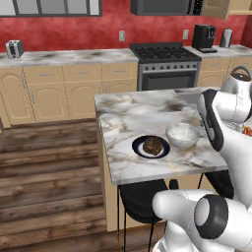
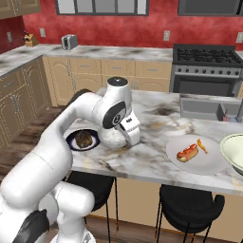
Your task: Take the smaller bowl and place it next to the appetizer plate on the dining counter , and place the larger bowl next to the plate with cooked food.
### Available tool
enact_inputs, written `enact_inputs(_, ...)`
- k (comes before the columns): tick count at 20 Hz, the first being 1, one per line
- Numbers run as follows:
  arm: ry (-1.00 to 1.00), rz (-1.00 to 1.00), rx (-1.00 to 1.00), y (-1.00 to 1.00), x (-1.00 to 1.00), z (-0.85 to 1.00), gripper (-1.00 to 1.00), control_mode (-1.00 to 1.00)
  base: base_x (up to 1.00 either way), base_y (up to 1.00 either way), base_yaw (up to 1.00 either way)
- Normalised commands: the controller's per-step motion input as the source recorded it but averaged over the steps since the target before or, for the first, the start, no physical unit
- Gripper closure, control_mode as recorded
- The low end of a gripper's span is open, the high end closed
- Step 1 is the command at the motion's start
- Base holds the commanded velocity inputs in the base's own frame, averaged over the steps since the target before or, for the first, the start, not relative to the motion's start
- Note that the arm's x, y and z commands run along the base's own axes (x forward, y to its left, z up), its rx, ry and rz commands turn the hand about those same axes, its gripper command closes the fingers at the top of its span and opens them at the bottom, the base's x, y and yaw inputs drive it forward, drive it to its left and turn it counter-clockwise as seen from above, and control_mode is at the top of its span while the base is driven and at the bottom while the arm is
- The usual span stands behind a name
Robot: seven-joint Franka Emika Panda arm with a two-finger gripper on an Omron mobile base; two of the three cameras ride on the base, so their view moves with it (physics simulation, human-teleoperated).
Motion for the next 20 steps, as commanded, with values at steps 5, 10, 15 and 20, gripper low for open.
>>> enact_inputs(5, -0.55, 0.04, -0.1, 0.14, -1.0, 0.72, -1.0, -1.0, 0.0, 0.0, 0.0)
enact_inputs(10, -0.57, 0.09, -0.12, 0.16, -0.97, 0.77, -1.0, -1.0, 0.0, 0.0, 0.0)
enact_inputs(15, -0.34, 0.06, -0.09, 0.02, -0.96, 0.76, -1.0, -1.0, 0.0, 0.0, 0.0)
enact_inputs(20, -0.05, 0.0, -0.03, -0.12, -0.78, 0.74, -1.0, -1.0, 0.0, 0.0, 0.0)
